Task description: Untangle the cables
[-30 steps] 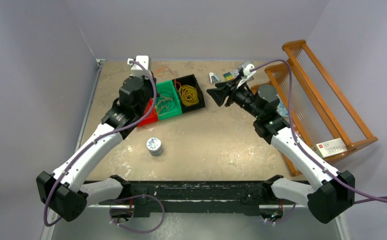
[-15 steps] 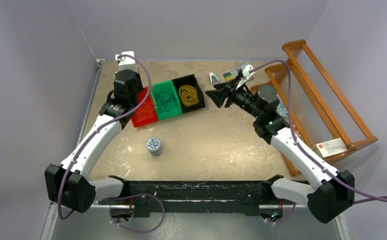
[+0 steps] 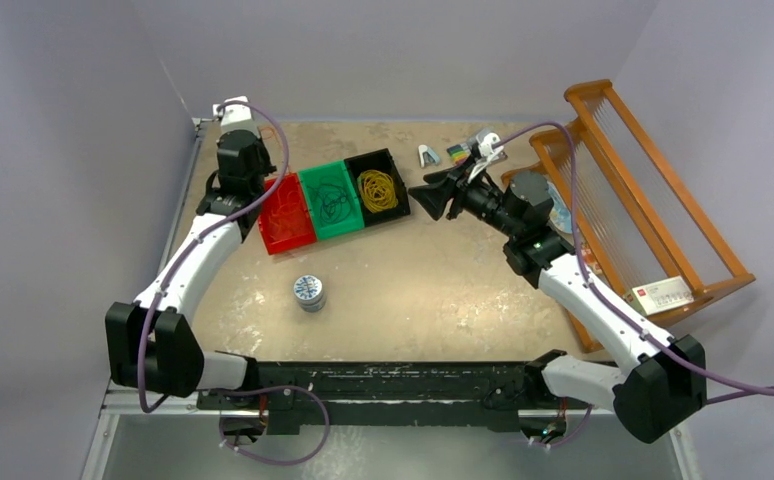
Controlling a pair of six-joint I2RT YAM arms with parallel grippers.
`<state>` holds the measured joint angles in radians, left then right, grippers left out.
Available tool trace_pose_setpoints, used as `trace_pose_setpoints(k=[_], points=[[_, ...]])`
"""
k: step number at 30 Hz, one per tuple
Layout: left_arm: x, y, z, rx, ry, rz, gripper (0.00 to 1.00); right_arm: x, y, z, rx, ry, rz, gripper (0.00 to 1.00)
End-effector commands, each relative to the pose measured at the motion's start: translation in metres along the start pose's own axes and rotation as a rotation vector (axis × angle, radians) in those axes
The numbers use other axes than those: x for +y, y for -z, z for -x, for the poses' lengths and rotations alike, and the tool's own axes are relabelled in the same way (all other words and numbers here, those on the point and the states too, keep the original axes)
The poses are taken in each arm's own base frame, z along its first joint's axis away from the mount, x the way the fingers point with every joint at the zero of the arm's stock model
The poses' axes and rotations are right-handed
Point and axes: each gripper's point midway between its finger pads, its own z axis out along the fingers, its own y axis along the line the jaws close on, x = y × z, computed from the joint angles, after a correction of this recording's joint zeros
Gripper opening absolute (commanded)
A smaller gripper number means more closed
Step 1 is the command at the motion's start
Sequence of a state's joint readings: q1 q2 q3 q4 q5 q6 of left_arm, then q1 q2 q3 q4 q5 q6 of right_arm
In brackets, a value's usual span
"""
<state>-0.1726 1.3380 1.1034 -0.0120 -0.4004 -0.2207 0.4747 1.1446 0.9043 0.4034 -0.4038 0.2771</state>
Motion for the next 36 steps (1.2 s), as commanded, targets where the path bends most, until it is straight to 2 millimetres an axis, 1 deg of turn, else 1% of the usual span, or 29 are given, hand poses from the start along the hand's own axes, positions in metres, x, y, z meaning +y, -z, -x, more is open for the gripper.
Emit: trace_pose_setpoints(k=[1,3,7,13,20,23,25,31,36], points=[[-0.003,-0.008,0.009,-0.05,0.045,0.001,0.0,0.006,-0.001,0.013,-0.046,0.03,0.035,0.54],[0.0,-0.008,0.003,-0.045,0.048,0.02,0.0,0.006,-0.001,0.014,-0.046,0.03,0.036,0.54],[0.005,-0.007,-0.002,-0.035,0.066,0.049,0.0,0.006,0.001,0.012,-0.046,0.03,0.032,0.54],[0.009,-0.006,-0.012,-0.012,0.11,0.074,0.0,0.003,0.005,0.002,-0.035,0.006,0.015,0.54],[0.006,-0.004,-0.031,0.025,0.138,0.056,0.0,-0.01,0.011,0.007,-0.074,-0.018,-0.077,0.56],[0.007,-0.002,-0.03,0.022,0.138,0.057,0.0,-0.021,0.015,0.013,-0.1,-0.03,-0.153,0.58],[0.008,-0.002,-0.029,0.02,0.137,0.061,0.0,-0.026,0.019,0.015,-0.113,-0.037,-0.187,0.61],[0.008,-0.002,-0.029,0.021,0.134,0.061,0.0,-0.032,0.025,0.019,-0.134,-0.043,-0.236,0.68],[0.009,-0.002,-0.03,0.023,0.134,0.062,0.0,-0.036,0.028,0.02,-0.145,-0.044,-0.265,0.71]])
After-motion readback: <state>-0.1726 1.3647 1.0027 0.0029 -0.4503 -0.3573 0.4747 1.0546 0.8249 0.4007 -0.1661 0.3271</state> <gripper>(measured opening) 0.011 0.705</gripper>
